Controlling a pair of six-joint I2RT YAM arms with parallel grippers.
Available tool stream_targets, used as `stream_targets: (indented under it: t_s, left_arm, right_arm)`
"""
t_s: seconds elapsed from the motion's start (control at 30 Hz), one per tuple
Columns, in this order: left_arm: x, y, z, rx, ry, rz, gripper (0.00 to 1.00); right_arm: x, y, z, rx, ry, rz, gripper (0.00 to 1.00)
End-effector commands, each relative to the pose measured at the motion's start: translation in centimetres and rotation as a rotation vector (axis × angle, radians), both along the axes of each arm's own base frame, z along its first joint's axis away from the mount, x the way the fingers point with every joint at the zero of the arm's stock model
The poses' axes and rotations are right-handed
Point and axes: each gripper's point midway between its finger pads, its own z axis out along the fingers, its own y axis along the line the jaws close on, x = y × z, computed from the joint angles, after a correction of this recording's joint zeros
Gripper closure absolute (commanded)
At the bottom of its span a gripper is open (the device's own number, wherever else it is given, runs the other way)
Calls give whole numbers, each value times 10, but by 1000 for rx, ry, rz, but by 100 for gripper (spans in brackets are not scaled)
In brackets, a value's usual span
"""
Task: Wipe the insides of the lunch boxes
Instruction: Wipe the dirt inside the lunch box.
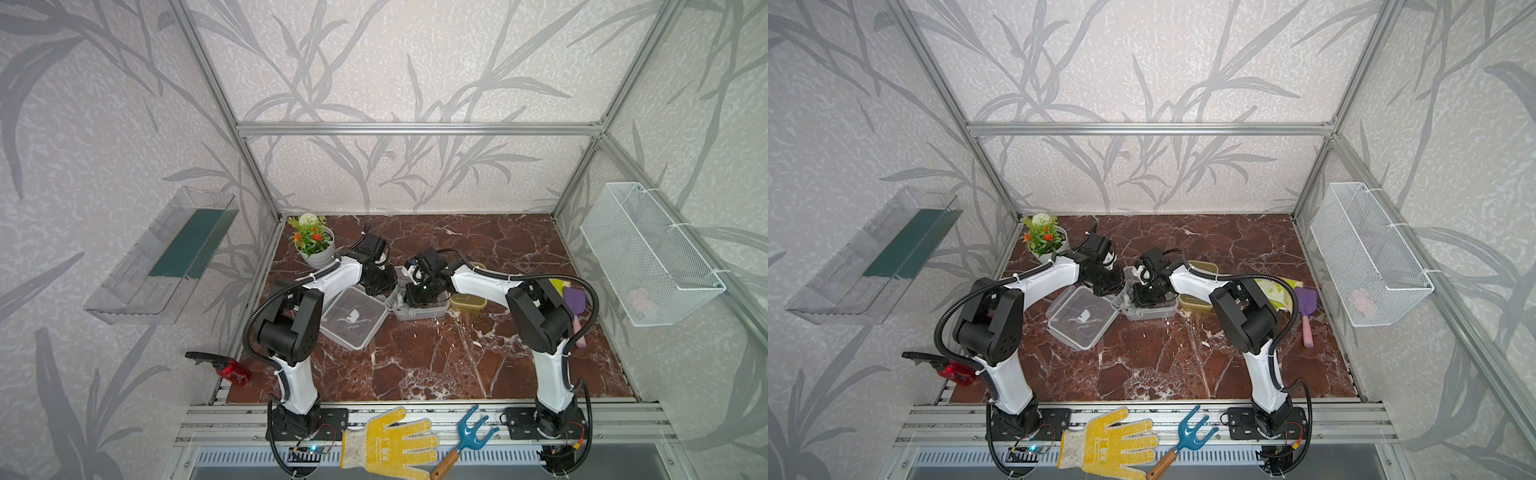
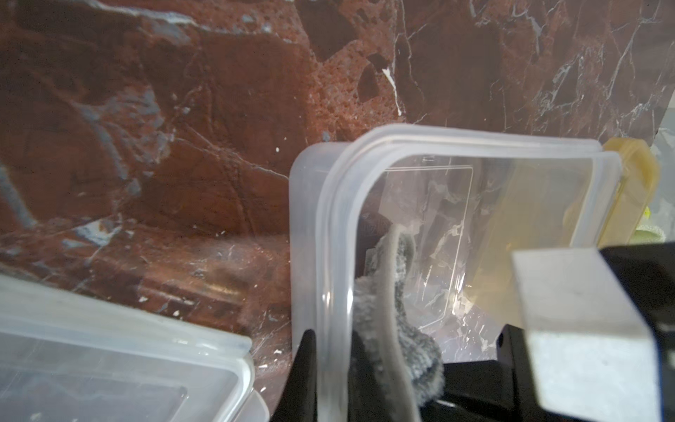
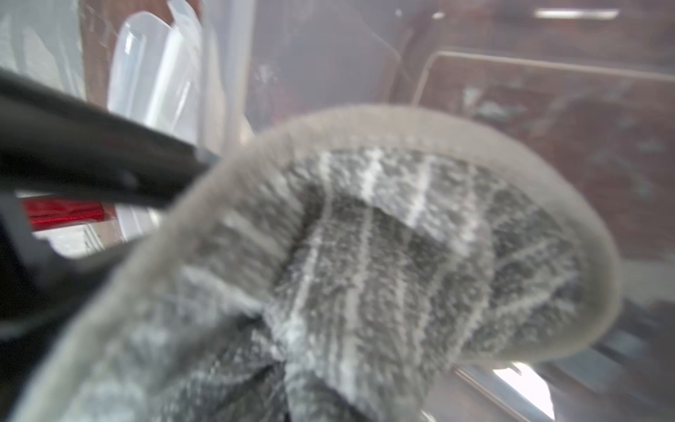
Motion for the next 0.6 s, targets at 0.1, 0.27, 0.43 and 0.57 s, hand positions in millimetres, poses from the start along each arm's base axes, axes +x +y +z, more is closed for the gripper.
stream_targets:
  t_s: [0.1, 0.27, 0.43, 0.57]
  left_arm:
    - [3, -1, 2, -34, 2, 52, 89]
    - [8, 10, 4, 4, -9, 57, 89]
    - [13, 17, 10, 58, -32, 39, 90]
    - [15, 24, 14, 117, -45, 26, 90]
  right_arm:
    - [-16, 22, -7, 45, 58, 47, 100]
    - [-44, 2, -20, -127, 47, 203, 100]
    - [-59, -29, -33, -290, 43, 296, 100]
    - [-58, -52, -35, -420, 14, 332, 100]
